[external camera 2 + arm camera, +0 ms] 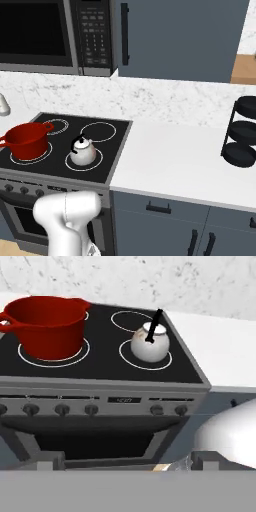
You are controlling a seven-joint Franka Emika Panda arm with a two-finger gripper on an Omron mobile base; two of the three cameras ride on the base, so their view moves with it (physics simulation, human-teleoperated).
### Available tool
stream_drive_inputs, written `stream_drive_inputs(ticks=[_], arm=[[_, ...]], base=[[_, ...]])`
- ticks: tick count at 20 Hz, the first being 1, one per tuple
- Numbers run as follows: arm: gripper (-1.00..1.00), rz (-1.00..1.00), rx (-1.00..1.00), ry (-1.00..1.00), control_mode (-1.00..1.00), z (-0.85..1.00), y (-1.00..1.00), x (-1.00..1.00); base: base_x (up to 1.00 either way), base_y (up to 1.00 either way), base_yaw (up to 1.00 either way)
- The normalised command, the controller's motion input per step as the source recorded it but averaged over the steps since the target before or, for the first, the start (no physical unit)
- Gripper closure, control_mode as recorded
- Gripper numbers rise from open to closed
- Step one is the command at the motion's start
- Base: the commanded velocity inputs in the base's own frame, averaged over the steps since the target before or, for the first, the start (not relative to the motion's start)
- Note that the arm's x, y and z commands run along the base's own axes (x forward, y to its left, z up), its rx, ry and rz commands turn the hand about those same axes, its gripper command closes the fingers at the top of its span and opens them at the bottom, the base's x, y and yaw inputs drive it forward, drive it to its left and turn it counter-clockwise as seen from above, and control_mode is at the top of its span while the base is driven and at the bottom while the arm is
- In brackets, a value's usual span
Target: Pick the kettle from the counter and place it on a stove burner. Then turn the burner on.
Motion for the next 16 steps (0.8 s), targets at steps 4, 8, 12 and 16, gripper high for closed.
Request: stream_drive_inputs(ticks=[4, 8, 12, 16], arm=[[-1.0, -0.01, 0.26, -0.6, -1.0, -0.68, -0.31, -0.02], [-1.0, 0.0, 0.03, -0.48, -1.0, -0.72, -0.54, 0.04], [-1.0, 0.03, 0.0, -0.33, -1.0, -0.55, -0.45, 0.47], [-1.0, 0.05, 0.0, -0.23, -1.0, -0.34, -0.14, 0.49]], base=[[0.0, 0.0, 0.0], [0.0, 0.0, 0.0], [0.0, 0.0, 0.0], [0.0, 0.0, 0.0]])
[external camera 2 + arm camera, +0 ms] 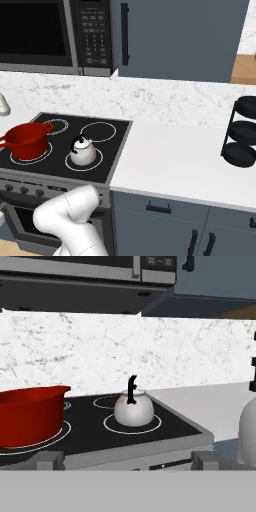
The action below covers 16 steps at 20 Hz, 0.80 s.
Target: Pick the kettle from the counter and place it on a stove burner. Then turn the burner on.
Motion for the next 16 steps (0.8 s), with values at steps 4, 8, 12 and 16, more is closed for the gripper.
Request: stream_drive_inputs(ticks=[4, 8, 12, 16], arm=[[-1.0, 0.01, 0.0, -0.14, -1.0, -0.27, 0.0, 0.48], [-1.0, 0.04, 0.0, -0.13, -1.0, -0.49, -0.11, 0.54], [-1.0, 0.01, 0.0, -0.18, -1.0, -0.31, 0.0, 0.42], [-1.0, 0.0, -0.01, -0.12, -1.0, -0.53, 0.14, 0.36]], base=[[0.0, 0.0, 0.0], [0.0, 0.0, 0.0], [0.0, 0.0, 0.0], [0.0, 0.0, 0.0]])
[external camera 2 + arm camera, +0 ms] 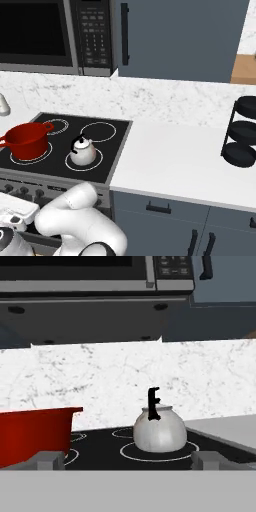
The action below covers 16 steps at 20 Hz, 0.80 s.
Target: Pick the kettle from the counter and place it on a stove burner. Then turn the burner on.
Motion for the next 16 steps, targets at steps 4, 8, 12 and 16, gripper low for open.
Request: stream_drive_inputs(ticks=[4, 8, 12, 16], arm=[[-1.0, 0.0, 0.0, 0.0, -1.0, -0.65, 0.14, 0.11], [-1.0, 0.0, 0.0, -0.01, -1.0, -0.6, 0.49, 0.01], [-1.0, 0.0, 0.0, -0.04, -1.0, -0.15, 0.53, 0.04], [-1.0, -0.01, 0.0, -0.03, -1.0, -0.14, 0.53, 0.09]], base=[[0.0, 0.0, 0.0], [0.0, 0.0, 0.0], [0.0, 0.0, 0.0], [0.0, 0.0, 0.0]])
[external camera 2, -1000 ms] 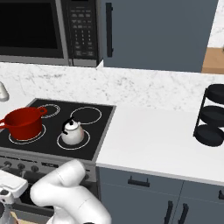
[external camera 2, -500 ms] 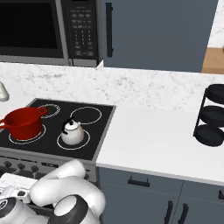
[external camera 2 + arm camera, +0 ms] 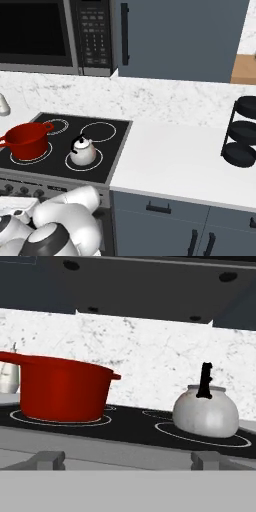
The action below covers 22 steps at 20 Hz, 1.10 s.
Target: Pick the kettle from the counter and place it on a stove burner. Then turn the burner on.
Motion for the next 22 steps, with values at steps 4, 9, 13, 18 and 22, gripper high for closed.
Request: stream_drive_inputs(ticks=[4, 9, 13, 18, 22], arm=[[-1.0, 0.0, 0.01, 0.0, -1.0, -0.6, 0.01, 0.04], [-1.0, 0.0, 0.04, -0.01, -1.0, -0.43, -0.04, 0.08], [-1.0, 0.0, 0.01, -0.03, -1.0, -0.1, 0.0, 0.27], [-1.0, 0.0, 0.03, 0.0, -1.0, -0.16, -0.07, 0.24], [-1.0, 0.0, 0.05, 0.0, -1.0, -0.02, -0.16, 0.35]], base=[[0.0, 0.0, 0.0], [0.0, 0.0, 0.0], [0.0, 0.0, 0.0], [0.0, 0.0, 0.0], [0.0, 0.0, 0.0]])
